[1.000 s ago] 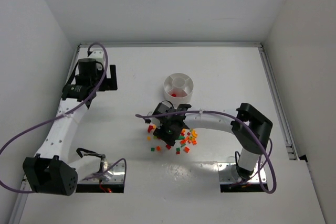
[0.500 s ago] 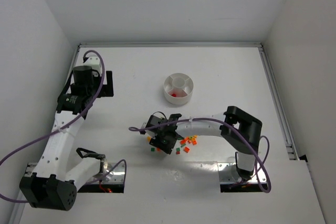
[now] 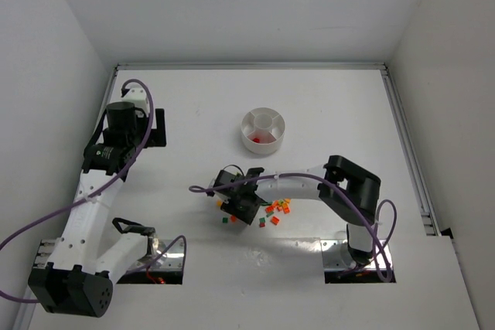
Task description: Sort the legos into containers by color
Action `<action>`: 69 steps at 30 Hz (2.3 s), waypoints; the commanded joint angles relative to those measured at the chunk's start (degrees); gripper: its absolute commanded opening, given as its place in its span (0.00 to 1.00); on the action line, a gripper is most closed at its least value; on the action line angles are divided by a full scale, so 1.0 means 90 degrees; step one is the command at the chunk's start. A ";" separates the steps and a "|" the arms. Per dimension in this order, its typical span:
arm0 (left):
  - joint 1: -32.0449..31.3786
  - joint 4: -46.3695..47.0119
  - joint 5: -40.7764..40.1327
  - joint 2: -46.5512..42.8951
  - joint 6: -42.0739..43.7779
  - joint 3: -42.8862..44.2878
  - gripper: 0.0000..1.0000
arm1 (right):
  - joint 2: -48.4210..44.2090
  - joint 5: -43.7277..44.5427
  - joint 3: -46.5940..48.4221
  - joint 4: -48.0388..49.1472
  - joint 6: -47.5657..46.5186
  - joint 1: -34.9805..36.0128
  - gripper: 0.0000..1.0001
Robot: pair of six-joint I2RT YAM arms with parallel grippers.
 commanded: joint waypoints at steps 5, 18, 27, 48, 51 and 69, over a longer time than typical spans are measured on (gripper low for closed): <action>0.0087 0.0042 -0.0202 -0.0197 0.0091 -0.0017 1.00 | 0.0429 0.0099 0.0290 0.0100 0.0043 0.0053 0.12; 0.0087 0.0101 0.0547 0.0456 0.0217 0.0304 1.00 | -0.0889 0.0998 0.1064 -0.0332 -0.1646 -0.0766 0.00; 0.0087 -0.0026 0.1126 0.0964 0.0179 0.0851 1.00 | -0.1408 0.1124 0.1344 -0.0114 -0.2603 -0.1586 0.00; 0.0087 -0.0037 0.1214 0.1160 0.0325 0.1037 1.00 | -0.0421 0.0743 0.2497 -0.0574 -0.2292 -0.2915 0.03; 0.0087 -0.0037 0.1457 0.1160 0.0490 0.1037 1.00 | -0.0353 0.0871 0.2556 -0.0516 -0.2292 -0.2974 0.08; -0.0801 -0.0701 0.2611 0.0770 0.0823 0.0051 0.66 | -0.0557 0.1008 0.2683 -0.0516 -0.2350 -0.3091 0.46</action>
